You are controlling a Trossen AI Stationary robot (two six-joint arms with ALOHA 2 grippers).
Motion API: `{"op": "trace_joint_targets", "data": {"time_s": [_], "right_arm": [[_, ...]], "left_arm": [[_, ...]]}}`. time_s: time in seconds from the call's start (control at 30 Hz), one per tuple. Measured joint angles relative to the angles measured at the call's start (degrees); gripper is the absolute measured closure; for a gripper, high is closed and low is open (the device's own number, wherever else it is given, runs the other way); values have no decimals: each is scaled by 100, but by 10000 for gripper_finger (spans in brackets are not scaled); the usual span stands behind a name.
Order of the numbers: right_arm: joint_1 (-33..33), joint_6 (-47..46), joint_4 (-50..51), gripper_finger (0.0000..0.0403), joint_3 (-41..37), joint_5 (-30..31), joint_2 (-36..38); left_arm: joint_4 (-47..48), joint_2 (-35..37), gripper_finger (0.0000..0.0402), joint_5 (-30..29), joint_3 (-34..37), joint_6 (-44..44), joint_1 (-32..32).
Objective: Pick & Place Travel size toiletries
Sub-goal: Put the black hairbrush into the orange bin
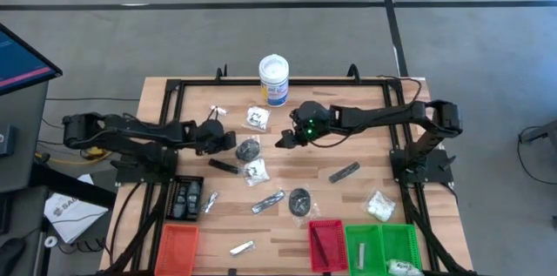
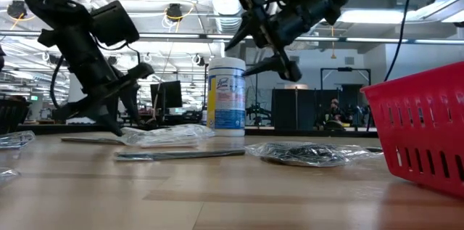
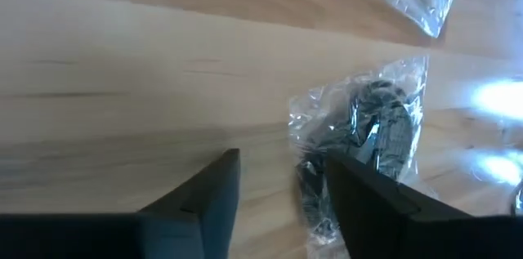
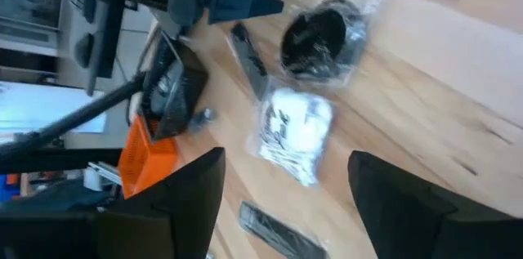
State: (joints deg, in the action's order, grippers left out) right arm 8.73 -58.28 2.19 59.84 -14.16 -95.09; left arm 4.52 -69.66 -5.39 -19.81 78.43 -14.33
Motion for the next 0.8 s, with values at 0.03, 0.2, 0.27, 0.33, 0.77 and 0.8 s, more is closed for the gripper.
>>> {"op": "trace_joint_targets", "data": {"time_s": [0.03,0.2,0.27,0.33,0.77,0.8], "right_arm": [[4,17,-10,153,-5,-10,0],[62,21,-257,154,-1,-98,2],[81,21,-280,154,-1,-102,2],[70,21,-279,154,-1,-134,2],[89,-126,-261,154,-1,-226,2],[102,-169,-262,154,-1,-226,2]], "left_arm": [[-97,-94,213,35,0,-7,0],[-772,-567,179,52,-20,-52,0],[-1076,-731,171,112,-20,-128,0],[-1324,-854,166,149,-20,-148,0],[-2713,-1505,188,688,-2,-309,-7],[-2826,-1570,190,769,-2,-313,-7]]}}
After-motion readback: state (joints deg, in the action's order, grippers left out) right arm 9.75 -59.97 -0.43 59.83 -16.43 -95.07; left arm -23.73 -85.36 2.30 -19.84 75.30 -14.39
